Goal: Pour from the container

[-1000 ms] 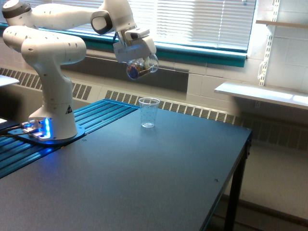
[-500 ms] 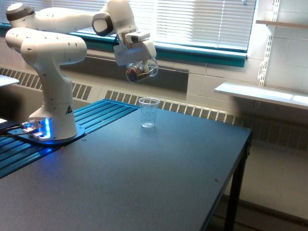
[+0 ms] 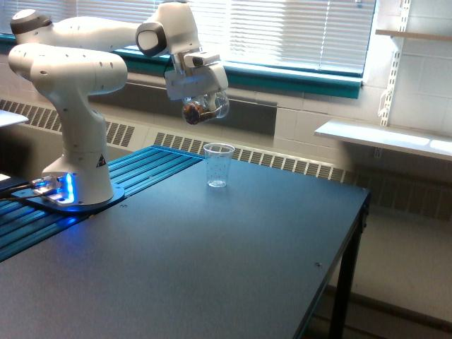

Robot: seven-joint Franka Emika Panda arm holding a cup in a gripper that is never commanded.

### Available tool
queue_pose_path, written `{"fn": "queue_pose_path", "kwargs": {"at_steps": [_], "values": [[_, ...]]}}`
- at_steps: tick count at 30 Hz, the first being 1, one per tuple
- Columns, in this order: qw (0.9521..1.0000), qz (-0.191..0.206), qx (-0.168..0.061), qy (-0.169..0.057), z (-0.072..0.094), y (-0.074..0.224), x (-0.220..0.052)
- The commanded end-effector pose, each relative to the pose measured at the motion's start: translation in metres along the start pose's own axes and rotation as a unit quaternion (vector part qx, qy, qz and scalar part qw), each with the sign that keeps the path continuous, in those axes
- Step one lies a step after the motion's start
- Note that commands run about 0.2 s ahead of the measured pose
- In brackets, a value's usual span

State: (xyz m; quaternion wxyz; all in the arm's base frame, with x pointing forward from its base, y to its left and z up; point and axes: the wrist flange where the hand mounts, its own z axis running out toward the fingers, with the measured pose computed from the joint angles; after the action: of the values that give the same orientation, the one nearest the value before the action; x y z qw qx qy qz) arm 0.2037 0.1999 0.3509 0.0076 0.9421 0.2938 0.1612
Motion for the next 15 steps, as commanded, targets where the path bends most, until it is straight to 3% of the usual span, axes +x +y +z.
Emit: {"fn": "queue_pose_path", "kwargs": {"at_steps": [1, 15], "values": [[0.9999, -0.001, -0.003, -0.013, 0.0077, 0.0073, -0.0103], [0.9994, -0.011, -0.014, -0.03, 0.0162, 0.003, -0.0149]]}}
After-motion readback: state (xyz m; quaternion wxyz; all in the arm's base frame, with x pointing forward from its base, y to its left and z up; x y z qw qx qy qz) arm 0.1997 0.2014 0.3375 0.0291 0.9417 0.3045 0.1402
